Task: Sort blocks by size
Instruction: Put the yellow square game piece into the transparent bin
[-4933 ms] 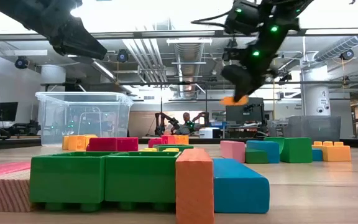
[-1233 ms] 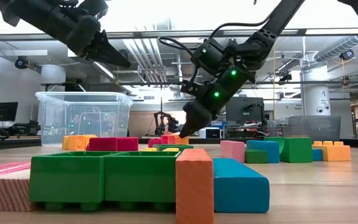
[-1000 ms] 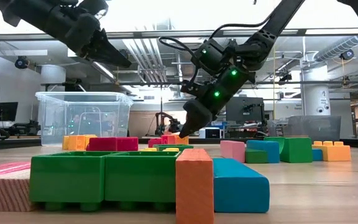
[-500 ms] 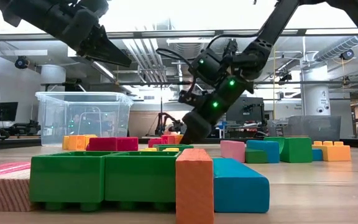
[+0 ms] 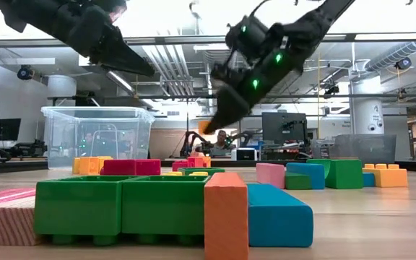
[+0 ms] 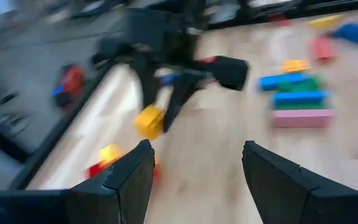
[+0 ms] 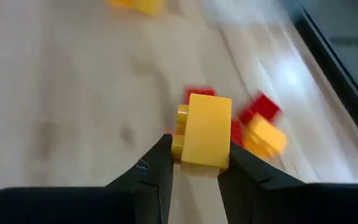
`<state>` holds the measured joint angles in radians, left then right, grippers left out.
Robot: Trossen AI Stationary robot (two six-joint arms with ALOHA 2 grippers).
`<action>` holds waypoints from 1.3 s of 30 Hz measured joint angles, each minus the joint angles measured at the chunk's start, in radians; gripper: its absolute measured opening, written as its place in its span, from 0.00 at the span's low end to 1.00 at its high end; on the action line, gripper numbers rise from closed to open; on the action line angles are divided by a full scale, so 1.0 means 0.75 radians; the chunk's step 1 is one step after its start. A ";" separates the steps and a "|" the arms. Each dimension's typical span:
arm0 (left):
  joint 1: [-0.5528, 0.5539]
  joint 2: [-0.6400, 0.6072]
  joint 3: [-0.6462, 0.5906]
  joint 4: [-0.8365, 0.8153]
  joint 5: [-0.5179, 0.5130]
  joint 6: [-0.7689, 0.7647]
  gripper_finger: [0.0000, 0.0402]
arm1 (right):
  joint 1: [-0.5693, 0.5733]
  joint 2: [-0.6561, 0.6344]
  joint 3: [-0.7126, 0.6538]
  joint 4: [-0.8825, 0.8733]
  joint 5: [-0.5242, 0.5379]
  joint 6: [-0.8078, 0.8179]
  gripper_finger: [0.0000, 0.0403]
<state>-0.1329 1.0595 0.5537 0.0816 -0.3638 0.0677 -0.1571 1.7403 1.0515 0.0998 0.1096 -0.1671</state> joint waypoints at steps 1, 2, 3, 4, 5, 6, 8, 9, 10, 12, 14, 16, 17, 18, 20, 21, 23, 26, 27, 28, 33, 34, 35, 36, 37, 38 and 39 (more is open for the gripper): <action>0.000 0.004 -0.007 0.033 0.077 0.029 0.55 | 0.026 -0.007 -0.003 0.023 -0.026 -0.029 0.23; -0.001 0.012 -0.011 0.075 0.148 0.059 0.55 | 0.048 -0.013 -0.008 0.055 -0.062 -0.058 0.22; -0.001 0.019 -0.013 0.110 0.195 0.087 0.55 | 0.074 -0.014 -0.015 0.094 -0.091 -0.084 0.21; -0.002 0.025 -0.015 0.134 0.217 0.103 0.55 | 0.097 -0.013 -0.022 0.142 -0.106 -0.100 0.21; -0.002 0.029 -0.015 0.150 0.222 0.114 0.55 | 0.119 -0.009 -0.029 0.198 -0.113 -0.115 0.21; -0.001 0.036 -0.015 0.158 0.221 0.124 0.55 | 0.137 -0.008 -0.037 0.244 -0.115 -0.121 0.21; 0.000 0.055 -0.015 0.162 0.219 0.139 0.55 | 0.162 -0.008 -0.049 0.311 -0.115 -0.126 0.21; 0.000 0.066 -0.016 0.160 0.219 0.142 0.55 | 0.170 -0.007 -0.050 0.340 -0.113 -0.127 0.21; 0.000 0.078 -0.016 0.162 0.219 0.142 0.55 | 0.177 -0.007 -0.050 0.363 -0.112 -0.126 0.22; -0.002 0.105 -0.016 0.179 0.220 0.143 0.55 | 0.184 -0.007 -0.051 0.399 -0.112 -0.126 0.23; -0.001 0.140 -0.016 0.223 0.219 0.144 0.55 | 0.186 -0.007 -0.051 0.420 -0.112 -0.127 0.23; 0.000 0.172 -0.016 0.265 0.218 0.159 0.55 | 0.186 -0.007 -0.050 0.430 -0.112 -0.134 0.22; 0.003 0.189 -0.016 0.289 0.215 0.171 0.55 | 0.186 -0.006 -0.050 0.434 -0.112 -0.141 0.21; 0.004 0.205 -0.016 0.313 0.206 0.178 0.55 | 0.186 -0.006 -0.050 0.434 -0.112 -0.144 0.21; 0.014 0.232 -0.016 0.347 0.174 0.192 0.55 | 0.186 -0.006 -0.050 0.433 -0.112 -0.150 0.21; 0.020 0.246 -0.016 0.367 0.147 0.198 0.55 | 0.186 -0.006 -0.050 0.434 -0.111 -0.151 0.21; 0.031 0.267 -0.016 0.381 0.102 0.208 0.55 | 0.185 -0.005 -0.050 0.431 -0.103 -0.149 0.22; 0.056 0.288 -0.016 0.376 0.079 0.211 0.55 | 0.186 -0.004 -0.051 0.434 -0.114 -0.146 0.23; 0.063 0.295 -0.016 0.370 0.076 0.210 0.55 | 0.187 -0.004 -0.051 0.440 -0.117 -0.147 0.23; 0.067 0.302 -0.016 0.371 0.078 0.210 0.55 | 0.189 -0.004 -0.050 0.441 -0.115 -0.151 0.23; 0.082 0.322 -0.016 0.380 0.079 0.210 0.55 | 0.197 -0.004 -0.050 0.435 -0.112 -0.178 0.21; 0.082 0.323 -0.016 0.383 0.080 0.211 0.55 | 0.198 -0.004 -0.050 0.436 -0.112 -0.178 0.21; 0.082 0.325 -0.016 0.387 0.090 0.212 0.55 | 0.200 -0.004 -0.050 0.436 -0.114 -0.176 0.21; 0.082 0.326 -0.016 0.393 0.112 0.212 0.55 | 0.201 -0.004 -0.050 0.439 -0.118 -0.173 0.22; 0.082 0.326 -0.016 0.396 0.137 0.212 0.55 | 0.201 -0.004 -0.050 0.439 -0.119 -0.169 0.23; 0.082 0.326 -0.016 0.403 0.167 0.213 0.55 | 0.202 -0.004 -0.050 0.439 -0.121 -0.167 0.23; 0.082 0.326 -0.016 0.415 0.195 0.215 0.55 | 0.203 -0.004 -0.050 0.438 -0.123 -0.166 0.23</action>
<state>-0.0711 1.3037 0.5415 0.3929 -0.2179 0.2291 -0.0051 1.7374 1.0138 0.4285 0.0177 -0.2920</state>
